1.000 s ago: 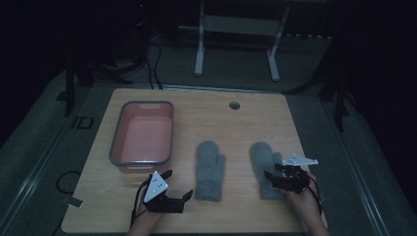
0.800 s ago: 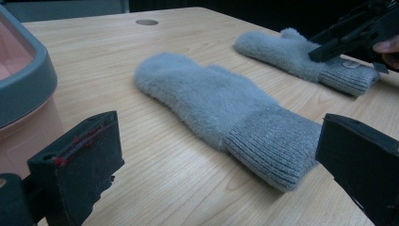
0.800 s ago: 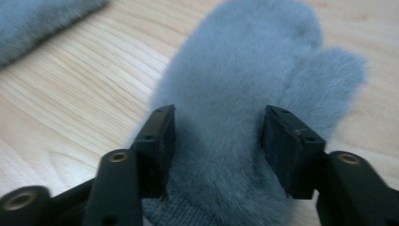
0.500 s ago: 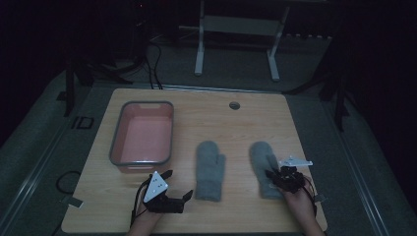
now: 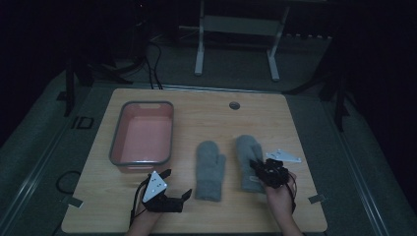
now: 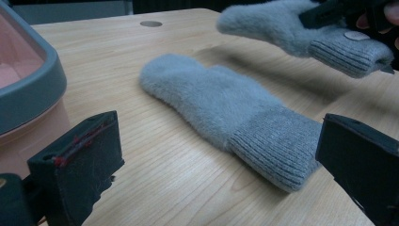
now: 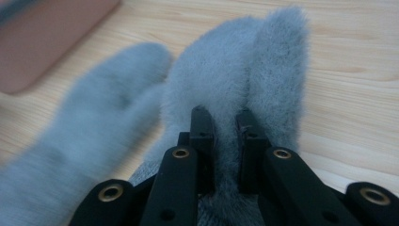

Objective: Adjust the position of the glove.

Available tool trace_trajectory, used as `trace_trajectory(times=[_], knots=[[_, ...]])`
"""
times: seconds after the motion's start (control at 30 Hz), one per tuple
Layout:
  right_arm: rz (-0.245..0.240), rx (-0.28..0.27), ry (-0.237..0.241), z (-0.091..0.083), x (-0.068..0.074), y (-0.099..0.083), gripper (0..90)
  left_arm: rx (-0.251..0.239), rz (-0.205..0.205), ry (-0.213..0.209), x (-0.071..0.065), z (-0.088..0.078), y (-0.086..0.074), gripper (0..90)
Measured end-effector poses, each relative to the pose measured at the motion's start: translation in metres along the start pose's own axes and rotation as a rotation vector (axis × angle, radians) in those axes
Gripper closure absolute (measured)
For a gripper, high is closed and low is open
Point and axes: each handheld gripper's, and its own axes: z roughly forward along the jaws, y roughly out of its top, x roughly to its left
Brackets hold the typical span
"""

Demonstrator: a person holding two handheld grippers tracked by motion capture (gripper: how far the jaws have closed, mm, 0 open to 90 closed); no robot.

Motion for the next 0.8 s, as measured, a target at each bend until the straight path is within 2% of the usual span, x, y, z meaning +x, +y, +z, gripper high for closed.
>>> trace_trajectory(times=[0.03, 0.07, 0.1, 0.17, 0.23, 0.27, 0.3, 0.5, 0.6, 0.63, 0.67, 0.73, 0.77, 0.8], knots=[[0.0, 0.0, 0.0, 0.0, 0.0, 0.0, 81.0, 0.0, 0.001, 0.001, 0.0, 0.0, 0.0, 1.3], [0.021, -0.018, 0.011, 0.003, 0.011, 0.005, 80.9, 0.0, 0.002, 0.002, 0.0, 0.0, 0.0, 1.3], [0.021, -0.018, 0.011, 0.003, 0.011, 0.005, 80.9, 0.0, 0.002, 0.003, 0.0, 0.0, 0.0, 1.3], [0.018, -0.022, 0.017, 0.006, 0.023, 0.008, 80.8, 0.0, 0.003, 0.004, 0.001, -0.001, 0.0, 1.3], [0.015, -0.028, 0.019, 0.007, 0.027, 0.009, 80.7, -0.001, 0.004, 0.004, 0.001, -0.001, 0.0, 1.3], [0.013, -0.034, 0.033, 0.009, 0.04, 0.012, 80.7, 0.0, 0.006, 0.004, 0.001, -0.001, 0.0, 1.3], [0.019, -0.039, 0.04, 0.01, 0.046, 0.014, 80.7, -0.001, 0.006, 0.004, 0.001, -0.001, 0.0, 1.3], [0.05, -0.057, 0.038, 0.017, 0.075, 0.016, 80.5, 0.004, 0.013, 0.004, -0.001, -0.001, 0.0, 1.3], [0.061, -0.039, 0.044, 0.026, 0.09, 0.013, 80.3, 0.007, 0.016, 0.0, -0.001, -0.001, 0.0, 1.3], [0.061, -0.039, 0.044, 0.026, 0.09, 0.013, 80.3, 0.005, 0.013, 0.0, -0.001, -0.001, 0.0, 1.3], [0.096, -0.026, 0.072, 0.031, 0.093, 0.012, 80.2, 0.003, 0.011, 0.001, -0.001, -0.001, 0.0, 1.3], [0.093, -0.021, 0.078, 0.032, 0.096, 0.011, 80.2, 0.001, 0.01, -0.002, -0.001, -0.001, 0.0, 1.3], [0.097, -0.019, 0.107, 0.034, 0.102, 0.009, 80.2, -0.001, 0.009, -0.003, -0.001, -0.002, 0.001, 1.3], [0.097, -0.019, 0.107, 0.034, 0.102, 0.009, 80.2, -0.002, 0.011, -0.003, -0.001, -0.002, 0.001, 1.3]])
